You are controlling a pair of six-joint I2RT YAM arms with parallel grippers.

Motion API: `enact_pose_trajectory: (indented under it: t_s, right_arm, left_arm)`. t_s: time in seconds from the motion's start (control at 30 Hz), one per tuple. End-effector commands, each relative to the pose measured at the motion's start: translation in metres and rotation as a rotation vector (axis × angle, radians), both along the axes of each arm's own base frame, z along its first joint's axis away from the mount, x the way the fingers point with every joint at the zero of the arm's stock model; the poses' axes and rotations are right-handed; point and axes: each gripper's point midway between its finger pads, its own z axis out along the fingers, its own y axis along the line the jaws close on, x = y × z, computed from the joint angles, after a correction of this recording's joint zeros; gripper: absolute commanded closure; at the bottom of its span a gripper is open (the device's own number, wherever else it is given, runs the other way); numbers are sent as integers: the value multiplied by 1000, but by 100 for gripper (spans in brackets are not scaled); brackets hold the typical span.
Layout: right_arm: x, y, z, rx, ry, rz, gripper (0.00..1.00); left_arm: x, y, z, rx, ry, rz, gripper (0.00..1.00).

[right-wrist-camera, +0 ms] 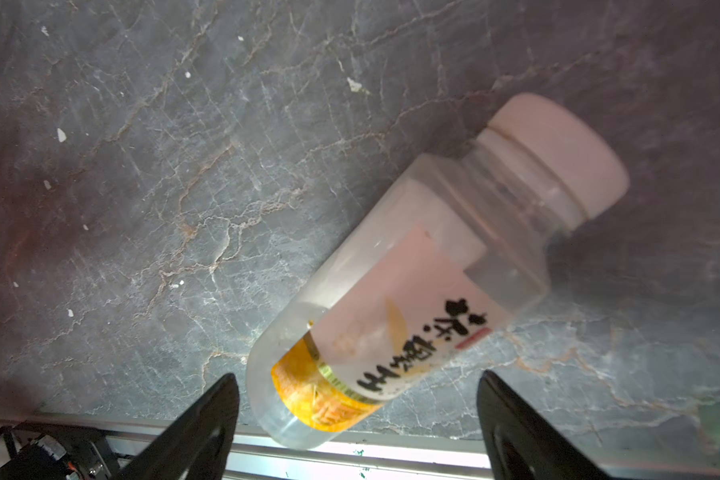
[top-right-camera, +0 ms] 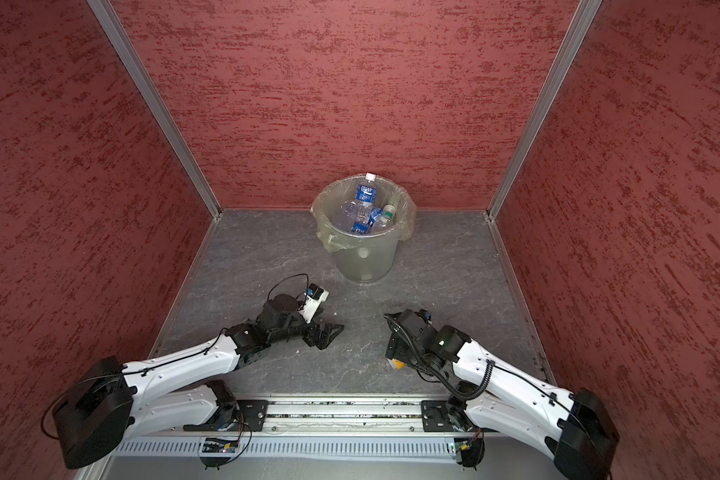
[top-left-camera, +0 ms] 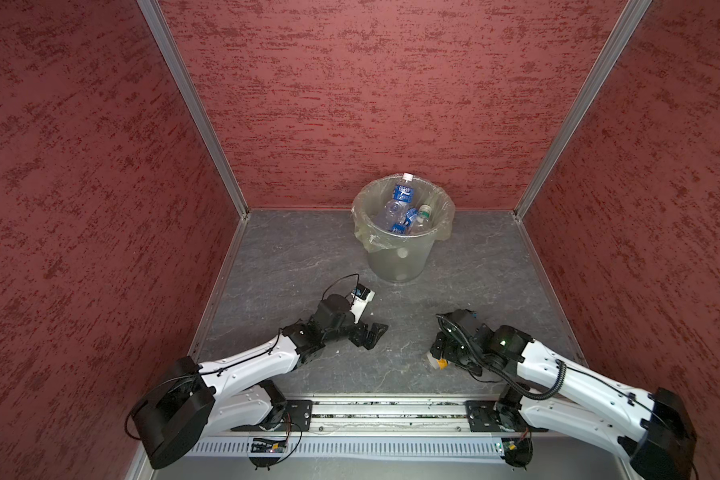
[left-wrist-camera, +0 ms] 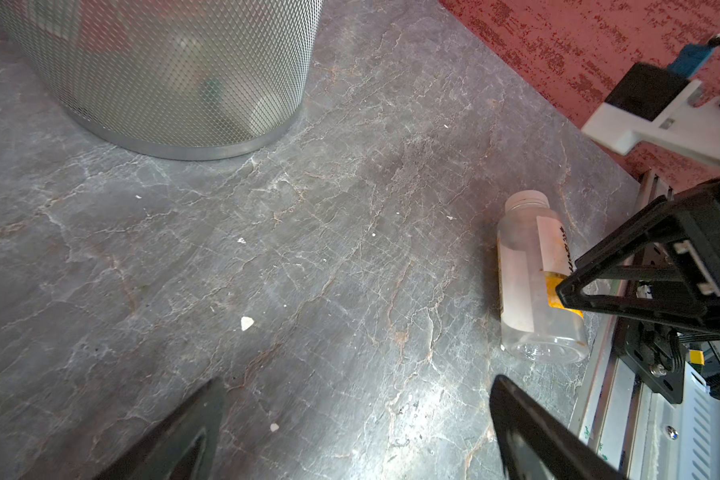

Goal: Throw the plastic bottles in the bin
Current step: 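Lower the right gripper onto the yellow-labelled bottle lying on the floor, then close the right gripper on the yellow-labelled bottle and lift it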

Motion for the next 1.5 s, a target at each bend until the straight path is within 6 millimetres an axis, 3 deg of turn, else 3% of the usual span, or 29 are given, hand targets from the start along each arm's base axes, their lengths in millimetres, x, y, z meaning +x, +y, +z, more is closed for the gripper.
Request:
enact_pose_trajectory:
  t_s: [0.0, 0.2, 0.43, 0.83, 1.33, 1.47]
  right_arm:
    - [8, 0, -5, -22, -20, -30, 9]
    - [22, -7, -8, -110, -53, -12, 11]
    - [41, -9, -7, -192, -93, 37, 21]
    - [62, 0, -11, -238, -116, 110, 20]
    - [78, 21, -19, -197, -144, 169, 45]
    - [84, 28, -9, -156, -203, 181, 54]
  left_arm:
    - [-1, -1, 6, -27, -15, -13, 1]
    - [1, 3, 5, -27, -9, 0, 1]
    - [2, 4, 4, -28, -2, 5, 1]
    - [3, 6, 0, -17, 5, 17, 1]
    - [3, 10, -1, 0, 24, 27, 1]
    - [0, 14, 2, 1, 26, 37, 1]
